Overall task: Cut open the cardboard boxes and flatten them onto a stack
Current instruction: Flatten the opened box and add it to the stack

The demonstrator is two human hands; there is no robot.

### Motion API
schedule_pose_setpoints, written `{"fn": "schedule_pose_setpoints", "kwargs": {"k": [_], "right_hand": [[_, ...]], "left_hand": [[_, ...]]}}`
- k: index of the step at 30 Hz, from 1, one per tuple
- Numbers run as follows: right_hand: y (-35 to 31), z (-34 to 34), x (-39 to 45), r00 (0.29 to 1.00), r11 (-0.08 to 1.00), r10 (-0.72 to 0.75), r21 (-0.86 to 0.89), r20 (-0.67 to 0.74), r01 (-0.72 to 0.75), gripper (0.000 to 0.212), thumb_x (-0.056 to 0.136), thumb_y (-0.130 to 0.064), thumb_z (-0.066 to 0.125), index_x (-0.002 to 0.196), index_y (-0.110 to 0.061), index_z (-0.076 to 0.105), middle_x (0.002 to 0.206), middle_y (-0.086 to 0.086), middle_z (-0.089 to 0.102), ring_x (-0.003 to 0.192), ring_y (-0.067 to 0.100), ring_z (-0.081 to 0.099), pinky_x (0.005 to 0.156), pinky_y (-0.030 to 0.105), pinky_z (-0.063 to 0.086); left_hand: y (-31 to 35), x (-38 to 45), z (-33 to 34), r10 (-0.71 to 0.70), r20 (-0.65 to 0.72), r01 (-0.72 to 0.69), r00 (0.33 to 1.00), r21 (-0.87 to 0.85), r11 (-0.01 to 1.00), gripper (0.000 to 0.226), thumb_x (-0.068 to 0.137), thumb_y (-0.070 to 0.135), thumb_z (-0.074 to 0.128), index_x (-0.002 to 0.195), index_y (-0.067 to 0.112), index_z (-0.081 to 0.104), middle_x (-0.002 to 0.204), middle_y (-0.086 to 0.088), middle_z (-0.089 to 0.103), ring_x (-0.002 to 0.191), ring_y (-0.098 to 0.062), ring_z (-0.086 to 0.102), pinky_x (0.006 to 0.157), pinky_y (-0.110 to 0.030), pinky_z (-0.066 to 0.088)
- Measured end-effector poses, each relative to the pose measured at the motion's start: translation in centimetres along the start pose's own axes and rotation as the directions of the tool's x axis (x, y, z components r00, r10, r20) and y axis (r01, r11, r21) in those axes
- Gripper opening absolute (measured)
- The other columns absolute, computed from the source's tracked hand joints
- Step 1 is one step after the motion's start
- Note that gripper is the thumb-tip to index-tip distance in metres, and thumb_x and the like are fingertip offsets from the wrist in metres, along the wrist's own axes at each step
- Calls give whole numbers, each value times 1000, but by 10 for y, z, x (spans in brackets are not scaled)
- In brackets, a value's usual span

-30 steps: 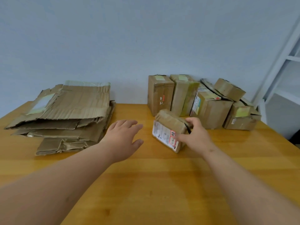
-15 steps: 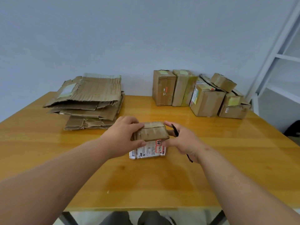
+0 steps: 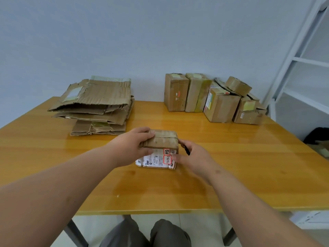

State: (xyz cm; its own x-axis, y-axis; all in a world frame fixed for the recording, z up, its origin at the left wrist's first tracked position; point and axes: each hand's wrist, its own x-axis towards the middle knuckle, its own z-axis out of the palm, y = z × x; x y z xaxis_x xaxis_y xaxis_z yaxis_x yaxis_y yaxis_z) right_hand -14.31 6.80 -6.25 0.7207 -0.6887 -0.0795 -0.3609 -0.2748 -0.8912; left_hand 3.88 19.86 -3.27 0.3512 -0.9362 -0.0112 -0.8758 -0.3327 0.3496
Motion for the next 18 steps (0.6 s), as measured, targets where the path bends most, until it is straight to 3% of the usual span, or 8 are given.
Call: {"fn": "schedule_pose_setpoints", "kwargs": {"k": [2,4,6,8,10,13,15,18], "right_hand": [[0,1,-2,1000,1000,0,0,-19,0,66,86,-30,74,145,-30,44,143,-6,51,133,15,45,91,24,38],[-2,0,-1,999,999,18,28,-33,-17,47,89,-32,70,133,-27,54,130,-6,59,121,11,55,85,20,41],[-8,0,-2,999,998,47,43,5,-47,26,93,-34,65,117,-27,61,100,-9,65,78,-5,62,61,12,41],[-9,-1,-2,998,995,58,80,36,-60,33,91,-35,67,123,-27,60,81,-10,60,46,-1,48,42,13,32],[-9,-3,0,997,977,59,204,40,-65,48,87,-29,73,131,-27,55,82,-6,59,43,6,36,39,22,27],[-10,-5,-2,997,963,55,262,60,-69,50,85,-21,76,130,-23,54,99,4,69,42,9,32,41,25,25],[-10,-3,-1,995,982,78,168,63,-88,40,87,-29,73,124,-25,57,101,4,73,45,8,35,44,26,28],[-11,5,-2,992,993,110,22,64,-112,24,93,-36,65,115,-27,61,94,-3,76,49,1,46,46,21,31]], "left_hand": [[1,-3,-2,-11,-23,10,1000,-31,999,59,95,45,56,150,37,34,157,20,24,135,-12,39,106,-29,37],[4,-5,-7,-29,-31,27,999,-65,998,54,96,46,53,148,36,39,150,17,38,126,-11,47,99,-28,44],[5,-6,-12,-82,-17,79,996,-134,988,45,97,47,50,140,35,48,126,14,59,105,-7,58,83,-26,50],[3,-4,-15,-168,-13,164,986,-165,973,34,99,50,44,123,31,59,100,11,67,89,-9,63,75,-30,55],[-1,-2,-17,-269,-9,261,963,-213,941,37,100,52,40,109,23,60,90,2,70,80,-15,67,73,-35,58],[-7,-5,-16,-406,81,405,910,-382,831,37,101,49,39,112,17,52,86,-8,70,64,-17,65,53,-27,50],[-9,-9,-13,-424,87,428,901,-329,842,31,103,45,39,119,21,49,89,-6,68,67,-17,64,57,-30,53],[-6,-10,-9,-348,60,353,935,-196,915,46,101,53,34,138,28,45,119,-4,62,104,-21,60,90,-39,53]]}}
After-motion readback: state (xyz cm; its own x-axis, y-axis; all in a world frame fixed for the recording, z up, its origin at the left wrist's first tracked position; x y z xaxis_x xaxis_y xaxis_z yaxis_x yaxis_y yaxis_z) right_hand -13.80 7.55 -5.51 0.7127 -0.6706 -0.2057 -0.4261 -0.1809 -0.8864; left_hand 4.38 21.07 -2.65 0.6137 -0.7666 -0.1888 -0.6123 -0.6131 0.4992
